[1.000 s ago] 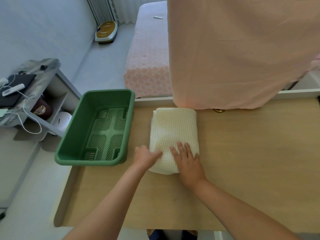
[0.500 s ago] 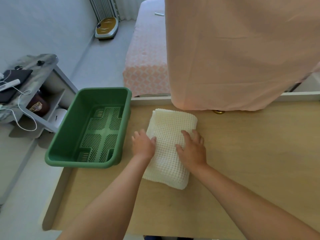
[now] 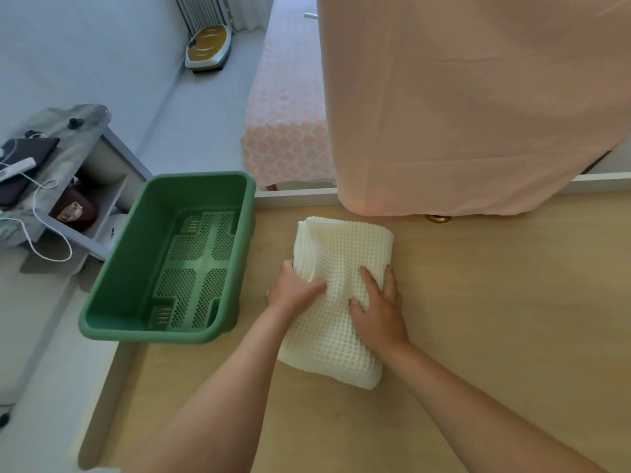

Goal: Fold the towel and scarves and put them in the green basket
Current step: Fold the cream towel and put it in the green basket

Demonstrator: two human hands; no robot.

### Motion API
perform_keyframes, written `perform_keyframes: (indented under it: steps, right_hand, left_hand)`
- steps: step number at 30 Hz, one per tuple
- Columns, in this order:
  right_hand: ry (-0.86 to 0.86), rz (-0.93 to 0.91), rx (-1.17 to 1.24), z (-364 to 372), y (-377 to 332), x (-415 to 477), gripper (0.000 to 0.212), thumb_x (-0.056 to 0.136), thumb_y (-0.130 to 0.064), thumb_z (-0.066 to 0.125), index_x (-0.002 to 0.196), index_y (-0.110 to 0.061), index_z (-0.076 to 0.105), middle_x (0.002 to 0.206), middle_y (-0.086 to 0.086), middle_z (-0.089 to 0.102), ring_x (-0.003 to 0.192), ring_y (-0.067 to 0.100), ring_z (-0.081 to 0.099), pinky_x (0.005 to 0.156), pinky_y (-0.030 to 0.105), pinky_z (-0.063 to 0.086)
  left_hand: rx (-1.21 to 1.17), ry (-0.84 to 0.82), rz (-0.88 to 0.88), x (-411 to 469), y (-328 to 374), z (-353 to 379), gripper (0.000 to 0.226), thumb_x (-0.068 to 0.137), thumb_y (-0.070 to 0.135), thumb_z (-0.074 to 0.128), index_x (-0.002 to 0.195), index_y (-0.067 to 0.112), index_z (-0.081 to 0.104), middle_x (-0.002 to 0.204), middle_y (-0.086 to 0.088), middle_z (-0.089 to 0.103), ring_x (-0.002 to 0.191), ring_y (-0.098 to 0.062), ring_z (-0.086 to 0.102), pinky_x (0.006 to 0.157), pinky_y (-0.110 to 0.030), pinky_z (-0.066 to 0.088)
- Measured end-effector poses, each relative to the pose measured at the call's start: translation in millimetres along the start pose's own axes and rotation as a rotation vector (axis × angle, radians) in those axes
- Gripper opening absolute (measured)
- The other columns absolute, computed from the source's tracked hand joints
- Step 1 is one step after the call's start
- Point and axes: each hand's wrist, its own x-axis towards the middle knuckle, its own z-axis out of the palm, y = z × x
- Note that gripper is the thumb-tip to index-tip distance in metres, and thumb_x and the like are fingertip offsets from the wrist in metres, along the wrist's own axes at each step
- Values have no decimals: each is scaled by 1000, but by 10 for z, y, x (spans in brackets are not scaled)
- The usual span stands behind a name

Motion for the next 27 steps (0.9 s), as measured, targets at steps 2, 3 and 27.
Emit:
perform_keyframes:
  steps: [2, 3, 27]
  right_hand:
    - [-16, 28, 25, -32, -26, -21, 68, 96, -35, 50, 154, -44, 16, 163, -5, -17, 150, 27, 3, 118, 42, 23]
    - [-17, 36, 31, -46, -35, -41, 70, 94, -35, 51, 154, -44, 16, 163, -6, -17, 150, 28, 4, 118, 42, 24]
    - [226, -489, 109, 206, -2891, -20, 67, 84, -25, 60, 146, -34, 37, 161, -7, 14, 147, 20, 21, 107, 31, 33]
  left_hand:
    - [-104, -37, 46, -65, 16, 16, 66, 70, 33, 72, 124, 29, 34, 105, 8, 59, 91, -17, 66, 80, -46, 59]
    - [-172, -58, 67, -104, 19, 24, 72, 73, 27, 74, 130, 32, 30, 108, 8, 59, 91, -16, 66, 79, -45, 60]
    - [-329, 376, 606, -477, -34, -2741, 66, 90, 17, 63, 144, 41, 36, 135, 21, 46, 116, 1, 49, 92, -25, 42]
